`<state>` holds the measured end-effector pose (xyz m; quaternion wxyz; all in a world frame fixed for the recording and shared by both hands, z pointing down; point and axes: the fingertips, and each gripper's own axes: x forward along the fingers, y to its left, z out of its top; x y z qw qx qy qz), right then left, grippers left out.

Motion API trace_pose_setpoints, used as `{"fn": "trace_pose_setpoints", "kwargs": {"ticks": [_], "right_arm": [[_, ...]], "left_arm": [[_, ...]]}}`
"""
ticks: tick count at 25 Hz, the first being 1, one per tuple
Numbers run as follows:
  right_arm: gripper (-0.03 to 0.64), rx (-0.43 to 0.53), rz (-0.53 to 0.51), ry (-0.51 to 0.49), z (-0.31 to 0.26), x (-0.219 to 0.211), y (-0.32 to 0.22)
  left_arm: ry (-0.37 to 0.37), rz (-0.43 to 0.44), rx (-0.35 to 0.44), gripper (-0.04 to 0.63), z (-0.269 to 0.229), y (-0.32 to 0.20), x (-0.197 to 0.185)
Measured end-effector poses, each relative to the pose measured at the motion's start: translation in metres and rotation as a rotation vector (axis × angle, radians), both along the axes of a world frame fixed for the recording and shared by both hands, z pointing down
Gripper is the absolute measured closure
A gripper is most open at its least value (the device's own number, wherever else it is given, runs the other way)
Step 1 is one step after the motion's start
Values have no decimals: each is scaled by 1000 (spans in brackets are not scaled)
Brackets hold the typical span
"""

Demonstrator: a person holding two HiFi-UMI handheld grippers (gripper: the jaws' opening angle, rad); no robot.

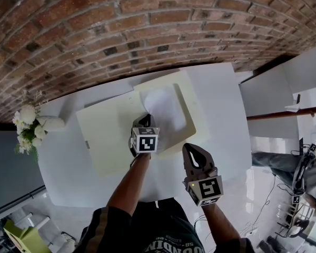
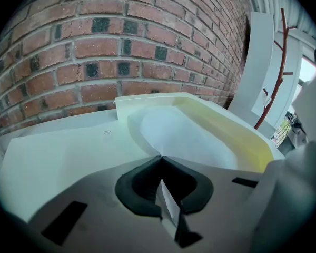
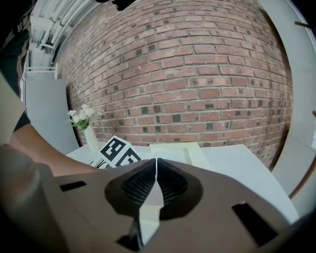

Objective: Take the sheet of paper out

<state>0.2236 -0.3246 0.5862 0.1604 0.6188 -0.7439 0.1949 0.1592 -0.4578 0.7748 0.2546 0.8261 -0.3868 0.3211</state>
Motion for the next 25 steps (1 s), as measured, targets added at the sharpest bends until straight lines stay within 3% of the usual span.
{"fn": "trace_pose_setpoints", "kwargs": {"ticks": [10,25], "right_arm": [[548,27,-11,1,-10,-4,1],[548,60,-62,8,-27,-18,7]], "left_arm": [[13,-28,5,584,-8,5,-12],[-25,-63,22,584,-22,10,-50]]}}
